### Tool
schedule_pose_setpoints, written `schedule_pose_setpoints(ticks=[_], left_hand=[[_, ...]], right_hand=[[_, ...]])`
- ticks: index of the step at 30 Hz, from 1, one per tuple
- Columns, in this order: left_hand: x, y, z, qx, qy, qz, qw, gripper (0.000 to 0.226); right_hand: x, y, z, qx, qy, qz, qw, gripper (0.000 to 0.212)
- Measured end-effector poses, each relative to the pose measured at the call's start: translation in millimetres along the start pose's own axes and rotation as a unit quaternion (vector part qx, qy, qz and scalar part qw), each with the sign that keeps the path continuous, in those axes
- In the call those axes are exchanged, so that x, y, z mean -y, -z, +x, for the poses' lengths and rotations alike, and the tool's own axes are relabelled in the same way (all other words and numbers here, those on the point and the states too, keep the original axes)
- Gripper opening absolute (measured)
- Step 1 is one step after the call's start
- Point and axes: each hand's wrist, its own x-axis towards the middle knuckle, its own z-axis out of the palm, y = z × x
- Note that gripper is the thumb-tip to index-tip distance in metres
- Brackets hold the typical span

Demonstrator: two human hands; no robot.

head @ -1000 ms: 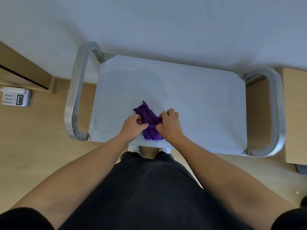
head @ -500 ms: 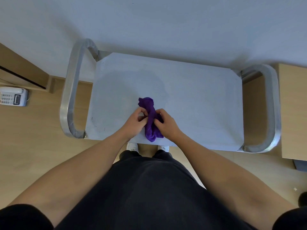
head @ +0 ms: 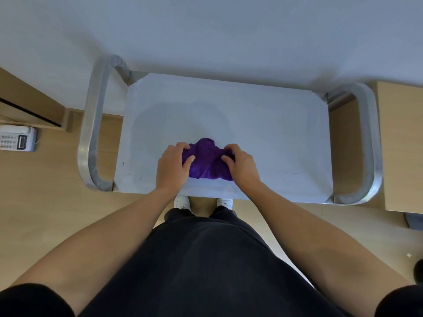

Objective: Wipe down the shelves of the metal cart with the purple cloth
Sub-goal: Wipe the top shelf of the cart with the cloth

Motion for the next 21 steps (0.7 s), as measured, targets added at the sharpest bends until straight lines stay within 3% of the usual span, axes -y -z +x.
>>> schedule_pose_setpoints(ticks=[2, 7, 12, 17, 21], left_hand=[[4, 1, -3, 0.006, -0.010, 0.034, 0.999, 0.028], [19, -5, -12, 0.119, 0.054, 0.103, 0.986, 0.033], [19, -14, -14, 0.119, 0.070, 0.122, 0.983, 0.059], [19, -19, -11, 0.160, 0.026, 0.186, 0.969, 0.075], [16, -21, -10, 0.169, 0.006, 0.200, 0.965, 0.074]], right_hand=[[-8, 1, -2, 0.002, -0.016, -0.016, 1.000, 0.023], [-19, -8, -11, 0.019, -0.039, -0.157, 0.987, 0.035], [-12, -19, -14, 0.000, 0.049, -0.191, 0.980, 0.044], [-18, -18, -9, 0.061, 0.027, -0.221, 0.973, 0.061], [-19, -20, -4, 0.101, 0.051, -0.217, 0.969, 0.043]])
